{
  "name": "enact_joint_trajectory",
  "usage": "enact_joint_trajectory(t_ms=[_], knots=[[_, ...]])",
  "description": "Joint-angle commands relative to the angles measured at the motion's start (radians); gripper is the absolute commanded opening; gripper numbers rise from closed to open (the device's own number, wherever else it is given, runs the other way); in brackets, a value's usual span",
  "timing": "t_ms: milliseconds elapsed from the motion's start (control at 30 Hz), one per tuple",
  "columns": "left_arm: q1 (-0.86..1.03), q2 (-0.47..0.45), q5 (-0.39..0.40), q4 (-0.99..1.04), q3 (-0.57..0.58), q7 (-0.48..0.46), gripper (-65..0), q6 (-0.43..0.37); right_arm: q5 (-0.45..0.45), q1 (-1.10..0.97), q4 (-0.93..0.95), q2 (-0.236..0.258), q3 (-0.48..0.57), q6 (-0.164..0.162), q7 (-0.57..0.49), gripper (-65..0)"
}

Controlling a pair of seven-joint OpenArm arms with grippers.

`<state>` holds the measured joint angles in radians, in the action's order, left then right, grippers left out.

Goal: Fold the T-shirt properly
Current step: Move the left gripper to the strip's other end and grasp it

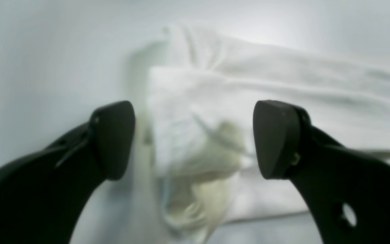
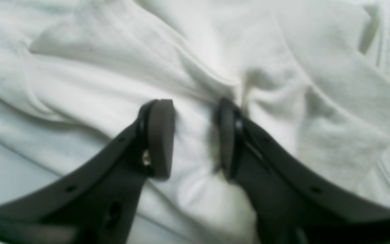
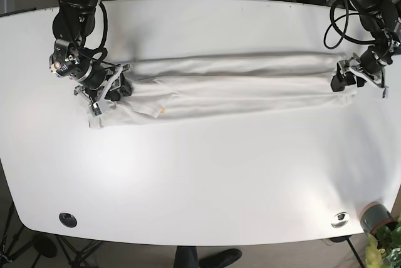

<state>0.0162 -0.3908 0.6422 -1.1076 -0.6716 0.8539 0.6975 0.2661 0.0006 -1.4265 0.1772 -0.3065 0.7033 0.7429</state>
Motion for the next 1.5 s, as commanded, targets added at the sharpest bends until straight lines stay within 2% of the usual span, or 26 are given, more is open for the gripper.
enact_joint_trajectory(t_ms=[0, 67, 133, 333, 433, 533, 700, 900, 1133, 1267, 1400, 1467], knots=[[0.0, 0.0, -0.014, 0.001, 0.028, 0.031, -13.5, 0.001, 0.005, 0.012, -0.013, 0.008, -0.004, -0.005, -0.006, -43.4], [0.0, 0.011, -0.014, -0.004, 0.037, 0.031, -16.9, 0.001, 0.005, 0.012, -0.013, -0.006, -0.006, -0.005, -0.006, -43.4], [0.0, 0.013, -0.014, -0.002, 0.04, 0.031, -24.0, 0.001, 0.005, 0.012, -0.013, -0.009, -0.006, -0.005, -0.006, -43.4], [0.0, 0.008, -0.018, -0.002, 0.042, 0.032, -49.4, 0.001, 0.005, 0.012, -0.013, -0.015, -0.006, -0.005, -0.006, -43.4], [0.003, 0.006, -0.018, -0.006, 0.042, 0.032, -57.6, 0.001, 0.005, 0.012, -0.013, -0.015, -0.006, -0.005, -0.006, -43.4], [0.021, 0.006, -0.018, -0.009, 0.042, 0.031, -63.2, 0.001, 0.005, 0.012, -0.013, -0.015, -0.006, -0.005, -0.006, -43.4], [0.043, 0.005, -0.02, -0.108, 0.039, 0.029, -65.0, 0.001, 0.005, 0.012, -0.013, -0.015, -0.006, -0.005, -0.006, -43.4], [0.101, 0.031, -0.022, -0.368, 0.062, 0.032, -65.0, 0.001, 0.005, 0.012, -0.013, -0.017, -0.006, -0.005, -0.006, -43.4], [0.182, 0.097, -0.02, -0.698, 0.235, 0.032, -65.0, 0.001, 0.003, 0.012, -0.013, -0.032, -0.006, -0.005, -0.006, -43.4], [0.184, 0.126, -0.02, -0.756, 0.355, 0.032, -65.0, 0.001, 0.003, 0.012, -0.015, -0.035, -0.004, -0.005, -0.006, -43.4], [0.15, 0.145, -0.017, -0.747, 0.451, 0.029, -65.0, -0.075, 0.003, 0.012, -0.013, -0.035, -0.003, -0.005, -0.006, -43.4], [0.123, 0.183, -0.018, -0.721, 0.482, 0.029, -65.0, -0.124, 0.003, 0.012, -0.013, -0.035, -0.003, -0.005, -0.006, -43.4]])
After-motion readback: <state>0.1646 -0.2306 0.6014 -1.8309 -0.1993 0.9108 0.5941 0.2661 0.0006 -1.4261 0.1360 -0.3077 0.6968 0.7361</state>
